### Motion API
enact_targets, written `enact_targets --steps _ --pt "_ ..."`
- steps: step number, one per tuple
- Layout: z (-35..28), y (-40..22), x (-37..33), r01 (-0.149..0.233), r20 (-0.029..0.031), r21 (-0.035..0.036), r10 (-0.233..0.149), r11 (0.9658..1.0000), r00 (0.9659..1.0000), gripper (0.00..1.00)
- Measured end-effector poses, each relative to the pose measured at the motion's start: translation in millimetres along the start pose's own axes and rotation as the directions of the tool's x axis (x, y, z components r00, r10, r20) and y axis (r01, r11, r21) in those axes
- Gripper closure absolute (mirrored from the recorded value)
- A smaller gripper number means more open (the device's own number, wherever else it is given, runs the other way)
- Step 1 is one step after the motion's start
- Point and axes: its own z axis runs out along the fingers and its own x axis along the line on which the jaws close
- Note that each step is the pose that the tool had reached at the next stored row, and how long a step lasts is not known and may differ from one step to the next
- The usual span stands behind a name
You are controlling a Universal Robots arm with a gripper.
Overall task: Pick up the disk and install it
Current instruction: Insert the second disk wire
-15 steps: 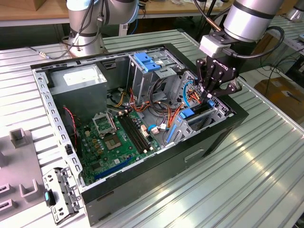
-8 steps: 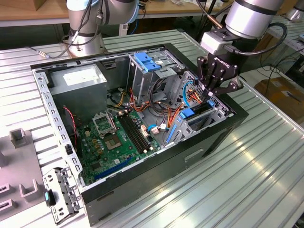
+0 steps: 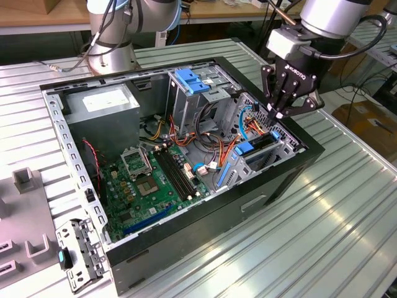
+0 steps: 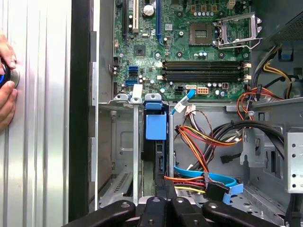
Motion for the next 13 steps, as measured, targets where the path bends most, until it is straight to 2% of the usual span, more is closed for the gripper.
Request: enact_targets --steps 5,8,13 --pt "-0.6 0.1 0.1 0.000 -0.0004 0.0002 0.000 1.0000 1.0000 0.89" --pt "-10.9 0.4 -1.8 0.000 -0.0003 -0.0001 0.000 1.0000 1.0000 0.89" --pt "-15.8 0.7 -6.2 0.000 -0.0002 -0.0019 0.000 1.0000 1.0000 0.89"
